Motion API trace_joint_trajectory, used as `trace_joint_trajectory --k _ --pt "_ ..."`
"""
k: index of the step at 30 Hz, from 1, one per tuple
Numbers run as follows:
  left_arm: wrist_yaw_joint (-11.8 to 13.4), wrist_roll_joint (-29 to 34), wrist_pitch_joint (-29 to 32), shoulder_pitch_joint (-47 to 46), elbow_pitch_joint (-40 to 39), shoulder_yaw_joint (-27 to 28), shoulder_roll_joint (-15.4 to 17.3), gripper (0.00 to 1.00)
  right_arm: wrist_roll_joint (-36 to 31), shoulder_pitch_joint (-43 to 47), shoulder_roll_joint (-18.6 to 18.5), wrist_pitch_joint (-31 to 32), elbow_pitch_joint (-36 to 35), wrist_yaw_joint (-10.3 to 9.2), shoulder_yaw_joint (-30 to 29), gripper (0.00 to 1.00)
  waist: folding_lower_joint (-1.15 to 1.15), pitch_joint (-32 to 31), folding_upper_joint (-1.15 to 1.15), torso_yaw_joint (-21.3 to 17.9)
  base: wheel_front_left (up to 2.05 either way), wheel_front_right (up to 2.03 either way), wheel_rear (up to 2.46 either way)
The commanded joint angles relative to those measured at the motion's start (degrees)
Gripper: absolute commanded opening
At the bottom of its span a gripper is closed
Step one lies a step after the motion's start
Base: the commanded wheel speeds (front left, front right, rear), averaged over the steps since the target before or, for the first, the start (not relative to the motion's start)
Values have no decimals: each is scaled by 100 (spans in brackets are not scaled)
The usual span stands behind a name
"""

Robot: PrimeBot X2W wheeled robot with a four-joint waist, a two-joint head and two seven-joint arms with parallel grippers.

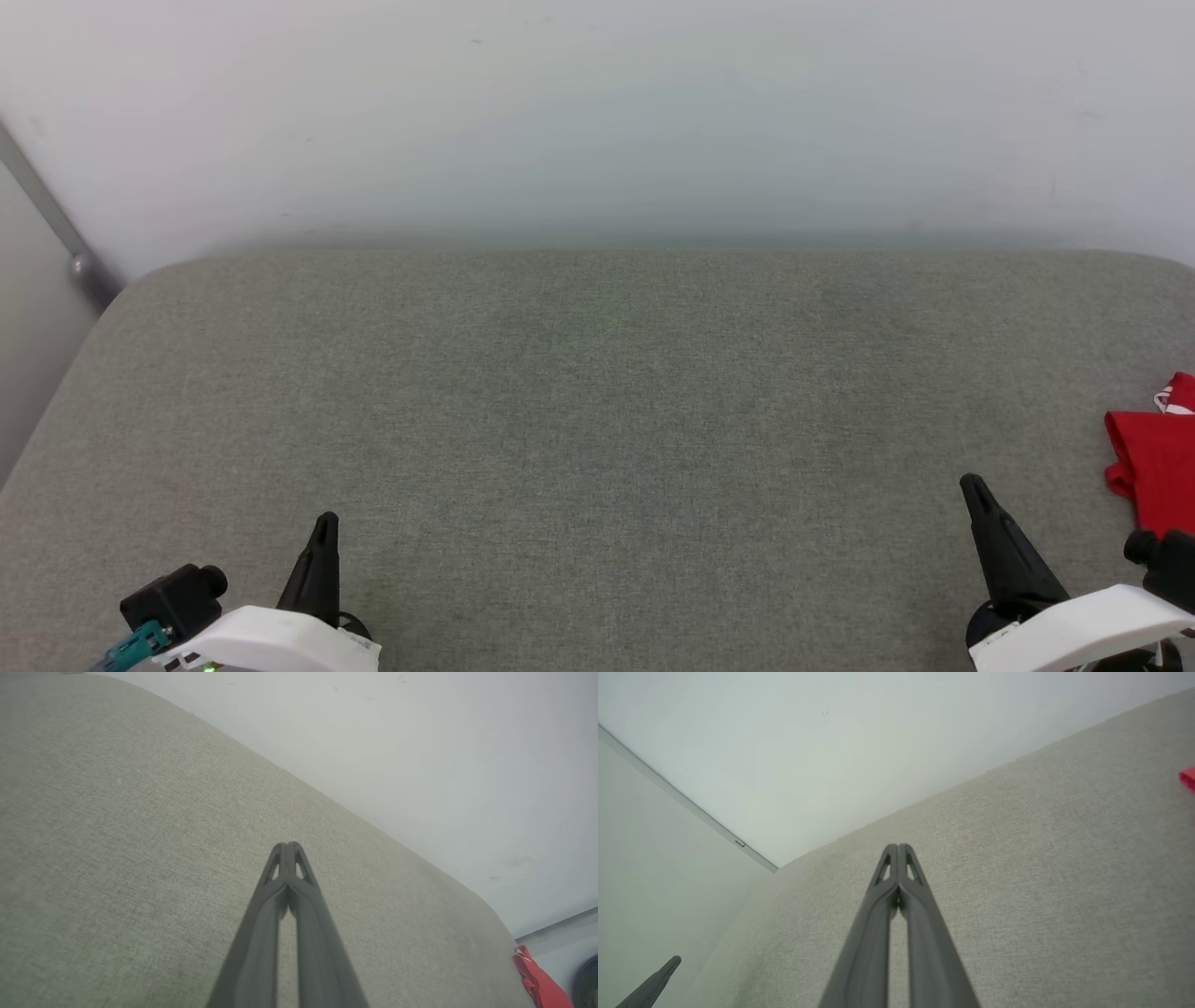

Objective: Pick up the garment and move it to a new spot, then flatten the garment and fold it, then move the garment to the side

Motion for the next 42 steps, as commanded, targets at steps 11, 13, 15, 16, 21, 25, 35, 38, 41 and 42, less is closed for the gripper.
trace_joint_trajectory --k 11,13,15,16,21,25,35,38,41,42 --pt "-168 -800 215 -272 17 256 -123 0 1023 -343 -68 -63 227 -1 -14 0 0 21 0 -11 0 0 0" --pt "-190 -926 252 -293 30 290 -150 0 1183 -371 -70 -68 277 -1 -18 0 0 25 0 -13 0 0 0" --pt "-215 -1050 287 -311 43 325 -175 0 1340 -400 -73 -73 324 -1 -22 0 0 29 0 -15 0 0 0" --pt "-228 -1111 302 -319 50 341 -188 0 1420 -415 -74 -75 347 -1 -24 0 0 31 0 -17 0 0 0" --pt "-284 -1406 391 -363 82 423 -249 0 1793 -482 -77 -84 459 -1 -34 0 0 41 0 -22 0 0 0" --pt "-337 -1687 469 -410 112 502 -304 0 2148 -548 -80 -92 569 -1 -46 0 0 52 0 -27 0 0 0" --pt "-444 -2265 636 -501 179 664 -426 0 2868 -688 -80 -96 790 -1 -74 0 0 74 0 -39 0 0 0" --pt "-475 -2406 678 -520 195 703 -455 0 3048 -724 -80 -97 845 -2 -83 0 0 80 0 -42 0 0 0" --pt "-499 -2554 716 -538 213 744 -483 0 3228 -761 -79 -99 901 -2 -91 0 0 86 0 -45 0 0 0" --pt "-507 -2601 733 -545 219 757 -492 0 3285 -773 -79 -99 920 -2 -94 0 0 88 0 -46 0 0 0"
